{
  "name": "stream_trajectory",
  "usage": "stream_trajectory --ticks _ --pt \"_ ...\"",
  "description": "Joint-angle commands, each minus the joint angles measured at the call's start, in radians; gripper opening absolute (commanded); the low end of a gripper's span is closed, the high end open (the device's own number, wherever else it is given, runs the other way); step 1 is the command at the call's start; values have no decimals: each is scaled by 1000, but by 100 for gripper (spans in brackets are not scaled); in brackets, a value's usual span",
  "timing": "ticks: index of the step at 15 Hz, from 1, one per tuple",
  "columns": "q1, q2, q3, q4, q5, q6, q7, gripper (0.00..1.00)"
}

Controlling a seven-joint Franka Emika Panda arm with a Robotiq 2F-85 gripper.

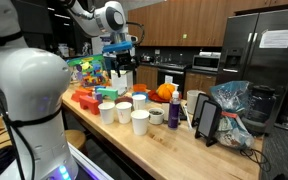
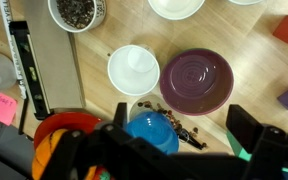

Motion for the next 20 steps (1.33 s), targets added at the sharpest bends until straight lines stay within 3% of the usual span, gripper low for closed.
stream_trajectory --ticks 1,7,12,13,20 --pt "3 -10 -6 -6 2 -10 -18 100" --pt "0 -168 -38 -159 -17 4 -116 100" --pt "-1 -360 -131 -331 -22 19 -258 100" --pt "2 -310 -150 -245 -17 -28 -293 100" --pt "10 -386 -206 -247 -29 -80 -427 100"
